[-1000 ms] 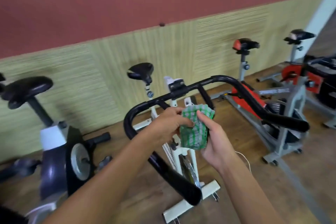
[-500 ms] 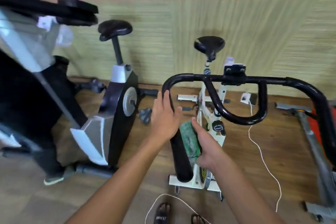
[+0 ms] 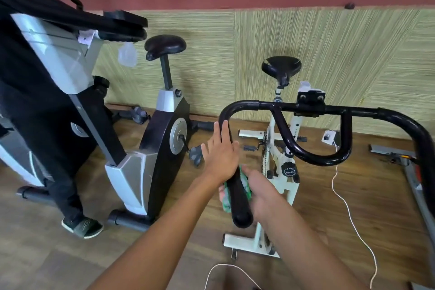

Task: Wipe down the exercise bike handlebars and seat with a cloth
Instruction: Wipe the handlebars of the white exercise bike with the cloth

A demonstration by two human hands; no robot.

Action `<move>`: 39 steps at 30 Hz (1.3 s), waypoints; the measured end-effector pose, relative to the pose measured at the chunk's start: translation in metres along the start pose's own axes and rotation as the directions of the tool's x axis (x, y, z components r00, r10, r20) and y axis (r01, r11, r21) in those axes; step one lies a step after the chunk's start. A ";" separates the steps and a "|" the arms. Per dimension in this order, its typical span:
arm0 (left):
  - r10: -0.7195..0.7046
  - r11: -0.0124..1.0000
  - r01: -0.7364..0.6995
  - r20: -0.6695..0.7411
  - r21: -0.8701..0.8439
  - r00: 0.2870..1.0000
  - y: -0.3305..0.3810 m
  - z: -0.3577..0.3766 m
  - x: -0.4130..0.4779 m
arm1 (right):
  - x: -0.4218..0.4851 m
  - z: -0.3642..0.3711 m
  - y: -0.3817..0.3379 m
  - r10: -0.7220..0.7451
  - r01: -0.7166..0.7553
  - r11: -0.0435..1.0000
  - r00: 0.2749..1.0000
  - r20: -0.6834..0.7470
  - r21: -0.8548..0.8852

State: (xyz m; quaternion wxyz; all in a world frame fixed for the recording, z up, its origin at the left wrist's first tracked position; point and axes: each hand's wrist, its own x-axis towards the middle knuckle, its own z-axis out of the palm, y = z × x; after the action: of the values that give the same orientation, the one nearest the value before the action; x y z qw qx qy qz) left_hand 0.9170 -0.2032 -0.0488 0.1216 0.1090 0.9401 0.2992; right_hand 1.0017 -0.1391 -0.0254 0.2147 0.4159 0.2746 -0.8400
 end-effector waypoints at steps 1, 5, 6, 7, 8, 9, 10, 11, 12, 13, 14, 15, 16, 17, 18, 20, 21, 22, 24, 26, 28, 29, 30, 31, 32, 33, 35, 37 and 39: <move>0.003 1.000 -0.003 -0.005 -0.028 1.000 0.001 -0.001 0.000 | 0.004 0.000 0.000 -0.027 0.027 1.000 1.000 -0.012 0.002; -0.029 0.965 0.001 -0.102 -0.261 0.994 0.005 -0.010 0.009 | -0.009 -0.022 0.023 -0.044 0.045 0.999 0.996 0.078 -0.009; -0.044 0.958 0.003 -0.137 -0.288 0.990 0.004 -0.014 0.015 | -0.009 -0.026 0.026 -0.035 0.037 0.999 0.994 0.100 -0.012; -0.068 0.954 0.016 -0.163 -0.300 0.984 0.004 -0.017 0.021 | -0.004 -0.027 0.023 -0.026 0.030 0.999 0.994 0.107 -0.037; -0.096 0.951 0.036 -0.182 -0.306 0.979 0.003 -0.020 0.030 | 0.003 -0.024 0.016 -0.034 0.044 0.995 0.993 0.112 -0.089; -0.116 0.952 0.055 -0.190 -0.301 0.975 0.002 -0.023 0.037 | 0.010 -0.017 0.006 -0.074 0.089 0.983 0.992 0.098 -0.159; -0.127 0.956 0.066 -0.198 -0.287 0.972 0.001 -0.025 0.042 | 0.018 -0.010 -0.005 -0.134 0.151 0.962 0.987 0.088 -0.227; -0.126 0.961 0.067 -0.210 -0.266 0.970 0.000 -0.026 0.045 | 0.026 0.000 -0.017 -0.196 0.214 0.940 0.976 0.090 -0.266; -0.117 0.968 0.061 -0.221 -0.245 0.968 -0.001 -0.027 0.047 | 0.033 0.010 -0.030 -0.245 0.271 0.924 0.961 0.124 -0.270; -0.106 0.974 0.055 -0.226 -0.220 0.968 -0.002 -0.027 0.048 | 0.041 0.021 -0.042 -0.282 0.314 0.914 0.947 0.156 -0.255; -0.093 0.979 0.048 -0.230 -0.196 0.969 -0.002 -0.028 0.048 | 0.050 0.031 -0.054 -0.308 0.344 0.910 0.934 0.181 -0.229; -0.086 0.983 0.044 -0.232 -0.178 0.969 -0.003 -0.027 0.048 | 0.058 0.041 -0.067 -0.325 0.360 0.908 0.928 0.180 -0.216; -0.082 0.985 0.044 -0.236 -0.165 0.968 -0.004 -0.027 0.049 | 0.065 0.051 -0.080 -0.325 0.359 0.911 0.928 0.184 -0.203; -0.079 0.987 0.043 -0.242 -0.153 0.967 -0.004 -0.028 0.050 | 0.070 0.059 -0.089 -0.333 0.365 0.911 0.926 0.180 -0.192; -0.079 0.989 0.045 -0.247 -0.143 0.966 -0.005 -0.028 0.052 | 0.076 0.062 -0.095 -0.341 0.370 0.911 0.924 0.173 -0.181; -0.080 0.991 0.051 -0.254 -0.120 0.964 -0.006 -0.029 0.055 | 0.079 0.060 -0.091 -0.337 0.366 0.910 0.926 0.169 -0.193; -0.084 0.992 0.056 -0.256 -0.114 0.963 -0.007 -0.028 0.055 | 0.079 0.052 -0.083 -0.339 0.372 0.912 0.921 0.191 -0.173; -0.083 0.992 0.054 -0.260 -0.114 0.962 -0.008 -0.026 0.055 | 0.080 0.043 -0.074 -0.334 0.369 0.916 0.919 0.210 -0.156; -0.072 0.992 0.042 -0.265 -0.115 0.962 -0.008 -0.025 0.054 | 0.083 0.031 -0.069 -0.320 0.357 0.923 0.919 0.230 -0.143; -0.063 0.992 0.032 -0.264 -0.119 0.962 -0.009 -0.025 0.054 | 0.084 0.040 -0.085 -0.325 0.359 0.925 0.917 0.232 -0.121; -0.063 0.991 0.030 -0.260 -0.129 0.963 -0.011 -0.024 0.055 | 0.086 0.057 -0.100 -0.329 0.350 0.933 0.924 0.196 -0.082; -0.064 0.990 0.028 -0.260 -0.138 0.963 -0.012 -0.024 0.055 | 0.091 0.060 -0.102 -0.337 0.354 0.933 0.923 0.186 -0.069; -0.064 0.989 0.026 -0.260 -0.146 0.963 -0.013 -0.024 0.054 | 0.096 0.057 -0.100 -0.350 0.368 0.926 0.920 0.178 -0.078; -0.067 0.988 0.027 -0.260 -0.154 0.963 -0.013 -0.024 0.053 | 0.095 0.049 -0.095 -0.351 0.374 0.921 0.919 0.178 -0.113; -0.078 0.986 0.037 -0.257 -0.161 0.963 -0.012 -0.024 0.051 | 0.090 0.040 -0.086 -0.349 0.380 0.910 0.918 0.187 -0.167; -0.091 0.985 0.049 -0.251 -0.167 0.964 -0.010 -0.025 0.050 | 0.085 0.033 -0.078 -0.326 0.369 0.899 0.923 0.202 -0.234; -0.115 0.980 0.072 -0.230 -0.186 0.966 -0.008 -0.025 0.049 | 0.079 0.022 -0.069 -0.315 0.368 0.851 0.928 0.197 -0.374; -0.136 0.970 0.086 -0.214 -0.226 0.967 -0.009 -0.026 0.048 | 0.075 0.020 -0.070 -0.438 0.417 0.705 0.892 0.111 -0.573; -0.146 0.958 0.073 -0.256 -0.276 0.956 -0.011 -0.027 0.049 | 0.070 0.018 -0.079 -0.571 0.442 0.589 0.820 0.038 -0.677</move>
State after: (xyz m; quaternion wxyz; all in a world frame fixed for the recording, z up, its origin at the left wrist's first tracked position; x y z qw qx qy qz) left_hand 0.8612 -0.2130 -0.0423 0.0205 -0.0031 0.9043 0.4265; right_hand 0.9058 -0.0999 -0.0512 0.0715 0.2920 0.6778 -0.6710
